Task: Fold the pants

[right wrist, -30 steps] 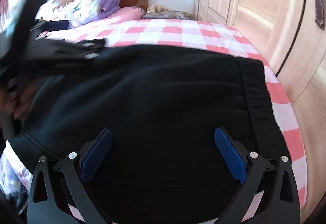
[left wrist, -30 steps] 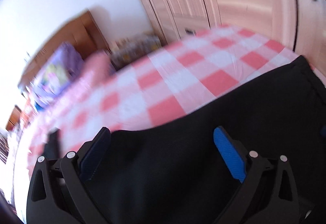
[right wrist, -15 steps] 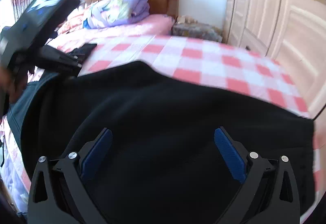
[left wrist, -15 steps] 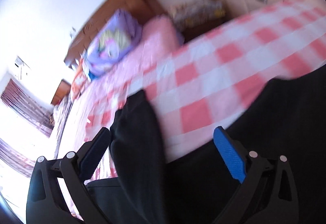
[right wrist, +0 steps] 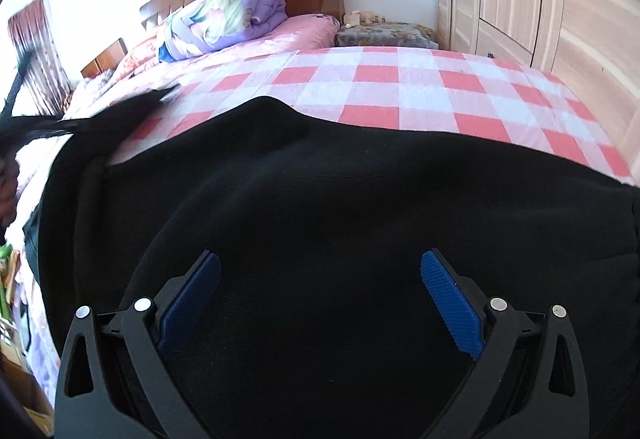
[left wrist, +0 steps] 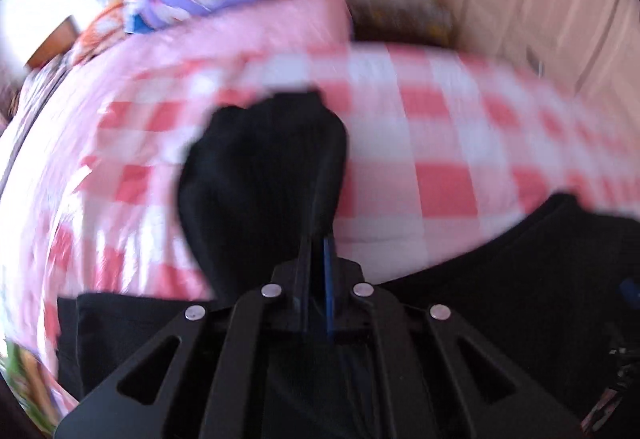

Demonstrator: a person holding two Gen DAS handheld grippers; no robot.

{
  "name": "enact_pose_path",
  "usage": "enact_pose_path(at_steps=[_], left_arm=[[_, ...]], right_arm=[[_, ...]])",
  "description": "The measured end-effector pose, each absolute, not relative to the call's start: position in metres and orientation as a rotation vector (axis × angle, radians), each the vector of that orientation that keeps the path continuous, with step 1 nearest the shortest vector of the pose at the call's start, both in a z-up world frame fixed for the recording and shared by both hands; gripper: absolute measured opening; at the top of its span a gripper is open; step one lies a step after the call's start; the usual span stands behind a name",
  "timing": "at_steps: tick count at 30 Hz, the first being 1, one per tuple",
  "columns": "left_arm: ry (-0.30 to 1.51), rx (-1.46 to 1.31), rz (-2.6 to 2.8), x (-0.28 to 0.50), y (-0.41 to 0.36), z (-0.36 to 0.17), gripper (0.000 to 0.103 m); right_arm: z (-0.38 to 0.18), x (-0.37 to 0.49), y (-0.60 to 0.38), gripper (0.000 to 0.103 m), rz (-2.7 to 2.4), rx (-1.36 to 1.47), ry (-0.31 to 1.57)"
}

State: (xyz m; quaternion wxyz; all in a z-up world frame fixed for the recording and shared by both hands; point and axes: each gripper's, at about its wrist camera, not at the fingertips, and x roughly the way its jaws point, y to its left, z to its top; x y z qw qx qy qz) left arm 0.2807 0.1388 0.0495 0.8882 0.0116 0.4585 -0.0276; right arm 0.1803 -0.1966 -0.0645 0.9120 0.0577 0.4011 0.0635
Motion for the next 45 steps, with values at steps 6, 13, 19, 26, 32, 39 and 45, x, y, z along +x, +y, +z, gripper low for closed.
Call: enact_pose_path(at_steps=[6,13,19,26,32,39,45], left_arm=[[0.779,-0.286,0.069,0.151,0.264,0.042,0.006],[0.812,-0.329,0.151,0.072,0.316,-0.014,0.039],[0.682,0.037,0.149,0.089,0.231,0.051,0.094],[0.912,0.407,0.11,0.2,0.158,0.009,0.071],[0.819,0.191,0.088,0.189,0.204,0.026,0.019],[0.674,-0.353,0.13,0.107,0.341,0.06,0.018],[0.794,-0.595,0.123,0.085,0.412,-0.004,0.018]], right_arm=[[-0.065,0.181,-0.191,0.097,0.145,0.101,0.828],[-0.066,0.181,-0.192,0.097,0.142,0.109,0.837],[-0.067,0.182,-0.191,0.097,0.135,0.099,0.841],[-0.066,0.179,-0.199,0.097,0.162,0.158,0.829],[-0.066,0.178,-0.201,0.098,0.176,0.178,0.82],[-0.065,0.178,-0.199,0.098,0.174,0.168,0.824],[-0.066,0.179,-0.198,0.098,0.163,0.156,0.833]])
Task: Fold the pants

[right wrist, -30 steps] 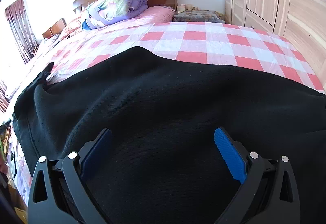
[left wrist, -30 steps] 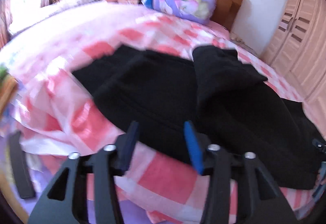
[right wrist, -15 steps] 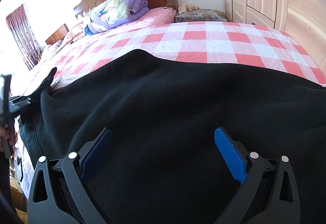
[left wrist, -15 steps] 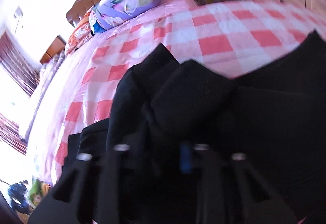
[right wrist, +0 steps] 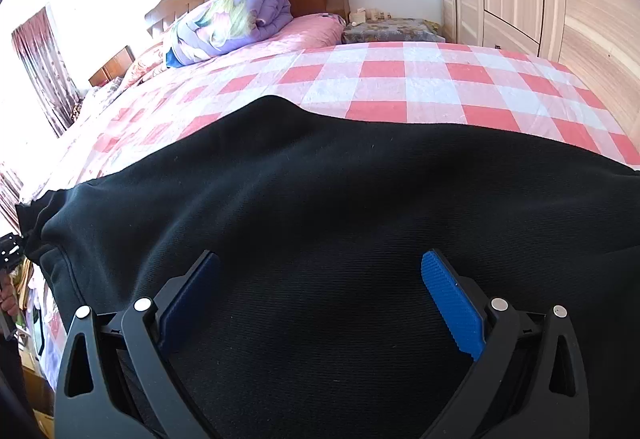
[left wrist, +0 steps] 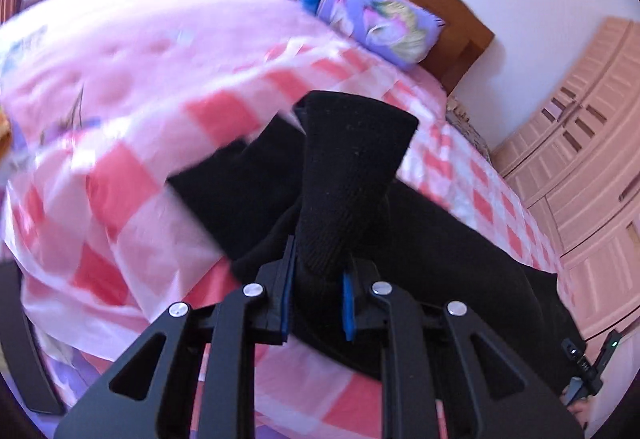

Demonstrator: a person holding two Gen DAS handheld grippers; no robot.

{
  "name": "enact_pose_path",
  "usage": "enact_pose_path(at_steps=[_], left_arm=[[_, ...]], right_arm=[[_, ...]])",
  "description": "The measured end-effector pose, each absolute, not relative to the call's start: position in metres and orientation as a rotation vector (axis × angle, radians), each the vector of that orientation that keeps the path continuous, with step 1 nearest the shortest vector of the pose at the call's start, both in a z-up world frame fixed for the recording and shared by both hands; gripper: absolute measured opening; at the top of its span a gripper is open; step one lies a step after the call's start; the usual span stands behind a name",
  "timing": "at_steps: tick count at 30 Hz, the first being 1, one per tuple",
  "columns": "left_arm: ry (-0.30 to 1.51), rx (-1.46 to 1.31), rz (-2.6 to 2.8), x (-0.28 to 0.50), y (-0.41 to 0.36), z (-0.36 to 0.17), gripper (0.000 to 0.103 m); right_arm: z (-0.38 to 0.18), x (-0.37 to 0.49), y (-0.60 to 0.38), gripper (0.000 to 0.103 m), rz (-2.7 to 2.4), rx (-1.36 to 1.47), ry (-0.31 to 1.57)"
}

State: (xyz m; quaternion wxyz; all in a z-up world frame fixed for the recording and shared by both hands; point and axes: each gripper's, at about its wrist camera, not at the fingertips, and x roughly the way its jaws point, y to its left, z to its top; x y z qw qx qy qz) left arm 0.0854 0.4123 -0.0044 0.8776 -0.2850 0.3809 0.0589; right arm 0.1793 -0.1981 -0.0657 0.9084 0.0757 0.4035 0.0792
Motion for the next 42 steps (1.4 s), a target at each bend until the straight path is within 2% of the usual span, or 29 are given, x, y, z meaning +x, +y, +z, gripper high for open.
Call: enact_pose_path(at_steps=[3,6,13,16,19,20,22,23,24,26,29,33,35,38,42], left_arm=[[0.756,-0.657,0.076,0.087,0.419,-0.018,0.018],[0.732,-0.682,0.04,0.091,0.422,-0.007,0.018],[0.633,-0.643,-0.047,0.09,0.424,0.075,0.019],[0.744,-0.599,0.012,0.102,0.427,0.047,0.019],[0.881,-0.6,0.108,0.108,0.433,-0.009,0.02],[0.874,-0.612,0.12,0.105,0.434,-0.02,0.021],[0.821,-0.668,0.106,0.096,0.44,-0.024,0.025],[0.814,-0.67,0.119,0.095,0.442,-0.023,0.031],[0.814,-0.64,0.173,0.094,0.442,-0.019,0.048],[0.809,-0.548,0.307,0.091,0.439,-0.006,0.061],[0.749,-0.276,0.64,0.08,0.419,0.026,0.063],[0.645,-0.219,0.312,0.084,0.35,0.06,0.082],[0.697,-0.146,0.162,0.098,0.305,0.054,0.088],[0.813,0.033,0.085,0.124,0.238,0.022,0.088],[0.816,0.034,0.05,0.118,0.215,0.003,0.088]], right_arm=[[-0.066,0.18,-0.196,0.098,0.158,0.143,0.839],[-0.067,0.181,-0.196,0.098,0.157,0.14,0.845],[-0.067,0.18,-0.197,0.098,0.154,0.141,0.838],[-0.067,0.179,-0.199,0.098,0.158,0.156,0.832],[-0.067,0.18,-0.199,0.098,0.159,0.154,0.837],[-0.067,0.18,-0.198,0.098,0.159,0.152,0.838],[-0.067,0.18,-0.198,0.098,0.16,0.15,0.84],[-0.067,0.18,-0.198,0.098,0.159,0.151,0.839],[-0.067,0.18,-0.198,0.098,0.159,0.151,0.838],[-0.067,0.18,-0.198,0.098,0.157,0.154,0.834],[-0.067,0.18,-0.196,0.098,0.151,0.143,0.837],[-0.068,0.181,-0.193,0.098,0.147,0.126,0.845],[-0.067,0.181,-0.191,0.098,0.112,0.11,0.857],[-0.052,0.176,-0.171,0.098,0.116,0.023,0.824],[-0.023,0.183,-0.12,0.098,0.256,-0.066,0.768]])
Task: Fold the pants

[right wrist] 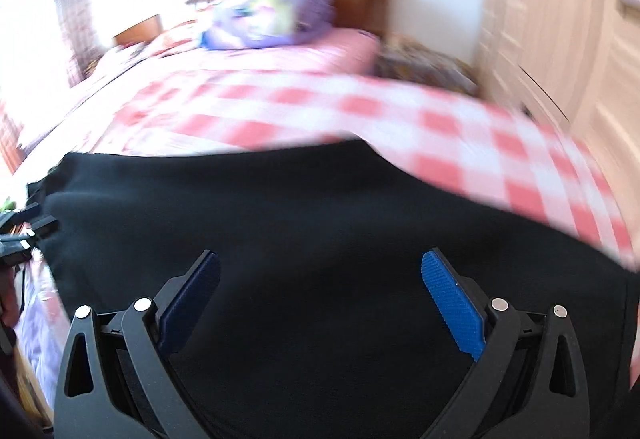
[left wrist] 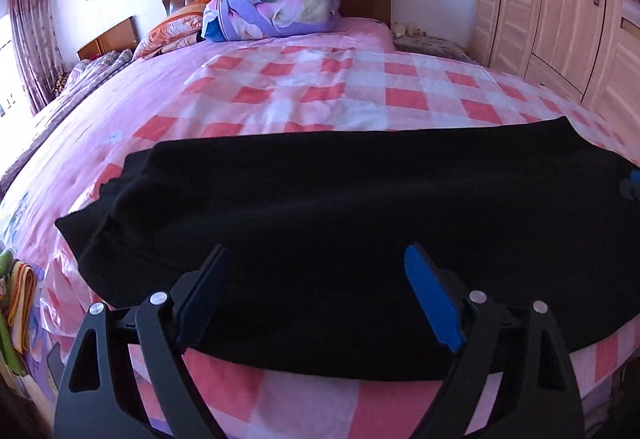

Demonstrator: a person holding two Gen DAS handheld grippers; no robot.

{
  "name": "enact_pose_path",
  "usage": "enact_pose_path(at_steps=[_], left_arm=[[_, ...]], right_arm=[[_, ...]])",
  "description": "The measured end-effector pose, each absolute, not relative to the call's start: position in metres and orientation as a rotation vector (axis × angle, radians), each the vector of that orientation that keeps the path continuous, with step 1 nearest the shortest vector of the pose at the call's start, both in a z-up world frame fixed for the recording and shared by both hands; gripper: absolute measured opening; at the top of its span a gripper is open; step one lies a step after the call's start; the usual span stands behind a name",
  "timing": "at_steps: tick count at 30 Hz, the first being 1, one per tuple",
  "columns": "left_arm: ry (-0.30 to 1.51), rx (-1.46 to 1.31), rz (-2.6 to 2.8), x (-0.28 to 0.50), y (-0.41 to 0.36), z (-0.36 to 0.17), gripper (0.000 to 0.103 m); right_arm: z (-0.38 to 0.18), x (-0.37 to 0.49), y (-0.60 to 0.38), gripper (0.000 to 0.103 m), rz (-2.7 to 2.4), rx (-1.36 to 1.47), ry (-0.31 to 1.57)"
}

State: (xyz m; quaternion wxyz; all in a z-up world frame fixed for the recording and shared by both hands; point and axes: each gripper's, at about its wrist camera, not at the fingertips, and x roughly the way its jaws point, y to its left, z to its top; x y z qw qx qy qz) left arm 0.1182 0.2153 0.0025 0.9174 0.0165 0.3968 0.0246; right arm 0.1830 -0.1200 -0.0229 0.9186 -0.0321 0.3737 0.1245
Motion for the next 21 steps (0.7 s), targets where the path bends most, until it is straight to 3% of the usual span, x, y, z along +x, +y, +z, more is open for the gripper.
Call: enact_pose_path(at_steps=[11,17,21], left_arm=[[0.858,-0.037,0.026,0.102,0.218,-0.026,0.094],[0.872,-0.04,0.005,0.097,0.217,-0.027,0.094],[0.857,-0.044,0.01,0.096,0.215,-0.028,0.095]], right_arm=[[-0.063,0.262,0.079,0.097,0.427,-0.32,0.921],[-0.062,0.298,0.089,0.099,0.376,-0.246,0.946],[-0.046,0.272,0.115,0.099,0.451,-0.312,0.85]])
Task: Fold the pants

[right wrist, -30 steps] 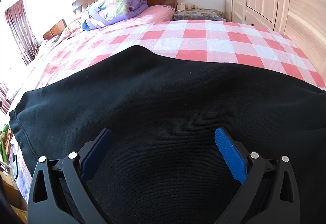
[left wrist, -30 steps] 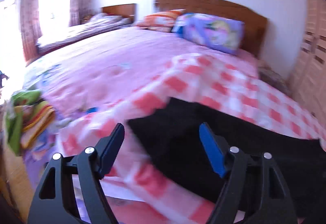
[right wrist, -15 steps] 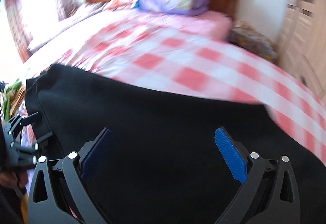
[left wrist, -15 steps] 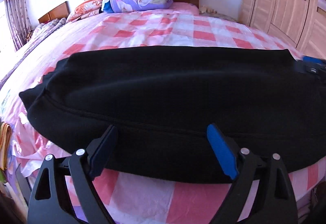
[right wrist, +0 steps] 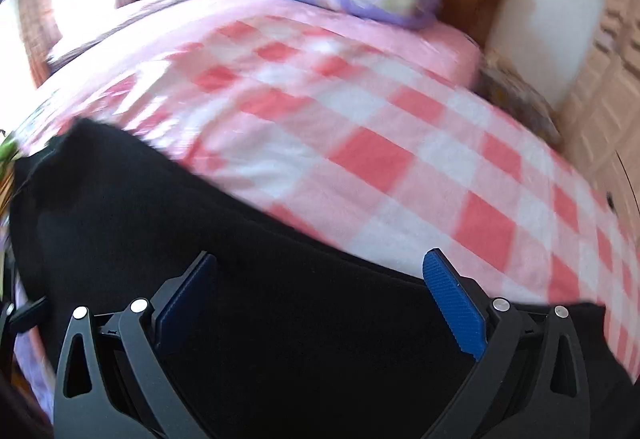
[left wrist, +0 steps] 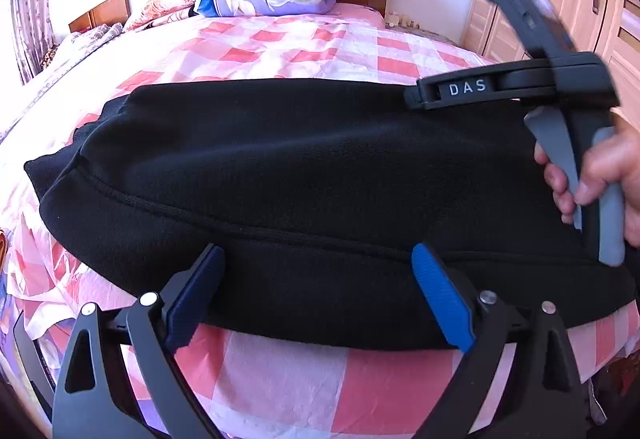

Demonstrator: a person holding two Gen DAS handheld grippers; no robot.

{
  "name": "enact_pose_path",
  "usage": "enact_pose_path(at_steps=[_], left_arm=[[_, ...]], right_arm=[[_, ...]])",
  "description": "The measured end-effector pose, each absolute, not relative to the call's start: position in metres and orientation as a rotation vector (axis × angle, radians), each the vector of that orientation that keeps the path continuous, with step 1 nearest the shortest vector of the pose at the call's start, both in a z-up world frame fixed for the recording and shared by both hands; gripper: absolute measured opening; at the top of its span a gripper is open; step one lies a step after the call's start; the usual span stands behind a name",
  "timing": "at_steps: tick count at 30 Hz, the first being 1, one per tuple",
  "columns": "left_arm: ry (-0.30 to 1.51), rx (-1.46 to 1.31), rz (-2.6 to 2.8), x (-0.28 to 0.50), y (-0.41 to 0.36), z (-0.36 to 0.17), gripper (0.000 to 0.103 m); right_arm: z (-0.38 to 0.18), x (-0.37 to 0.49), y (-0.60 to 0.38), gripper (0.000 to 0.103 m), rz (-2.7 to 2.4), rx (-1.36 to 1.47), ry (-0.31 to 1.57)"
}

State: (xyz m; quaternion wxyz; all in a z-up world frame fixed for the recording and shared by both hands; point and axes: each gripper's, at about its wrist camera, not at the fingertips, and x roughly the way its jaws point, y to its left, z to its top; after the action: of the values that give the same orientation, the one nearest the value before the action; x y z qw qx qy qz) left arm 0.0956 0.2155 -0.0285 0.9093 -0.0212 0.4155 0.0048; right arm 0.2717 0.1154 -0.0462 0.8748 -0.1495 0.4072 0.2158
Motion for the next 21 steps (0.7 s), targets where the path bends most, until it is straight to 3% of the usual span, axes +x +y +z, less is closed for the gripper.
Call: enact_pose_path(at_steps=[3,13,17,21], left_arm=[[0.857,-0.045,0.011,0.095,0.216,-0.028,0.095],[0.855,-0.047,0.004,0.092,0.217,-0.027,0.095],[0.852,-0.048,0.012,0.092,0.216,-0.027,0.095],[0.86,-0.047,-0.002,0.09,0.217,-0.026,0.095]], right_arm=[[-0.063,0.27,0.146,0.098,0.495,-0.434,0.881],[-0.043,0.296,0.162,0.098,0.517,-0.298,0.863],[-0.064,0.3,0.192,0.098,0.54,-0.414,0.9],[-0.062,0.314,0.186,0.098,0.547,-0.328,0.892]])
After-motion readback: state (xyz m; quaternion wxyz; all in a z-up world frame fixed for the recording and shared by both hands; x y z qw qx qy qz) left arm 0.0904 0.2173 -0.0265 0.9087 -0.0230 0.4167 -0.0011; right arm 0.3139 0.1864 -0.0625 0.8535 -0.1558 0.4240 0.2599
